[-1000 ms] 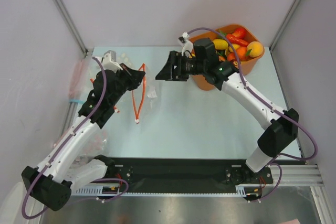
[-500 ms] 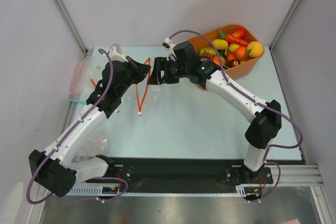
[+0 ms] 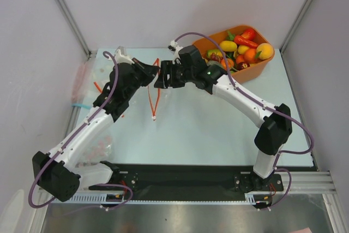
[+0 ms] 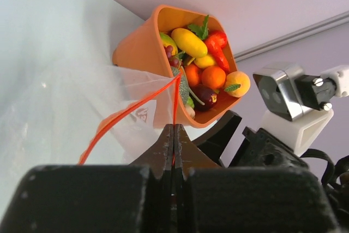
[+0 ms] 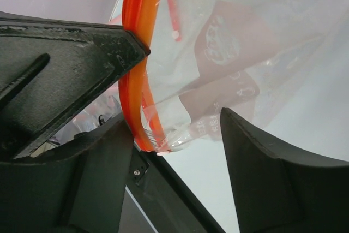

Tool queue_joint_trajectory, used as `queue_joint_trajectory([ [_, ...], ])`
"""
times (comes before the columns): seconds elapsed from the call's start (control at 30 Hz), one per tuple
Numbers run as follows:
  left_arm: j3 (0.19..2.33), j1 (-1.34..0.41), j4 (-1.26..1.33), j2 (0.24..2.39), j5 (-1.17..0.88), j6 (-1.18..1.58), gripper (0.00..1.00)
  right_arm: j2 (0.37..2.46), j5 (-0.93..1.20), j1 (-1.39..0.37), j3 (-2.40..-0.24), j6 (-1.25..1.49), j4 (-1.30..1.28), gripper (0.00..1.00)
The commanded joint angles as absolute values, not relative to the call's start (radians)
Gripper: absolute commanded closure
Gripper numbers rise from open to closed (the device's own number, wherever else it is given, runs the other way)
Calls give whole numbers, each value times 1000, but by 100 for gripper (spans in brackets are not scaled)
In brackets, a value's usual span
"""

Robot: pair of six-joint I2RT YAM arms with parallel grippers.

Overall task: Place the food in the zip-top bag and seal the zipper
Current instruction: Open the zipper of the food storage bag at the center of the board.

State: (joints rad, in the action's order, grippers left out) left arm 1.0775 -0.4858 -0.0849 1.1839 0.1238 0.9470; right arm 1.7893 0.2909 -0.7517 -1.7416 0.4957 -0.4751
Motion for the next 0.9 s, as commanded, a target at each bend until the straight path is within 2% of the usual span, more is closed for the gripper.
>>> queue_joint_trajectory([
  [0.0, 1106, -503, -34, 1175, 150, 1012, 100, 1750, 226, -761, -1743, 489, -425, 36],
  [0.03, 1109, -506, -38, 1174, 155, 1014, 100, 1752, 207, -761, -1749, 491, -429, 45],
  [0.1, 1112, -511, -37, 1177, 156, 1017, 100, 1759, 192, -761, -1764, 491, -449, 53],
  [0.17, 1112, -514, -37, 1181, 149, 1016, 99, 1756, 195, -759, -1761, 485, -443, 78],
  [0.2, 1111, -512, -34, 1183, 144, 1011, 96, 1753, 196, -759, -1758, 486, -442, 95],
  [0.23, 1112, -512, -34, 1184, 140, 1011, 96, 1752, 201, -759, -1758, 486, -442, 100],
  [0.33, 1152, -512, -70, 1203, 100, 954, 74, 1747, 225, -747, -1744, 505, -440, 100],
  [0.37, 1205, -512, -99, 1209, 94, 884, 64, 1741, 238, -738, -1735, 514, -436, 100],
  [0.47, 1306, -512, -225, 1224, 78, 754, 49, 1700, 284, -692, -1655, 566, -379, 100],
  [0.7, 1353, -514, -379, 1137, 117, 634, 37, 1640, 359, -603, -1540, 627, -288, 100],
  [0.87, 1381, -512, -511, 1182, 75, 554, 34, 1628, 397, -583, -1497, 640, -253, 100],
])
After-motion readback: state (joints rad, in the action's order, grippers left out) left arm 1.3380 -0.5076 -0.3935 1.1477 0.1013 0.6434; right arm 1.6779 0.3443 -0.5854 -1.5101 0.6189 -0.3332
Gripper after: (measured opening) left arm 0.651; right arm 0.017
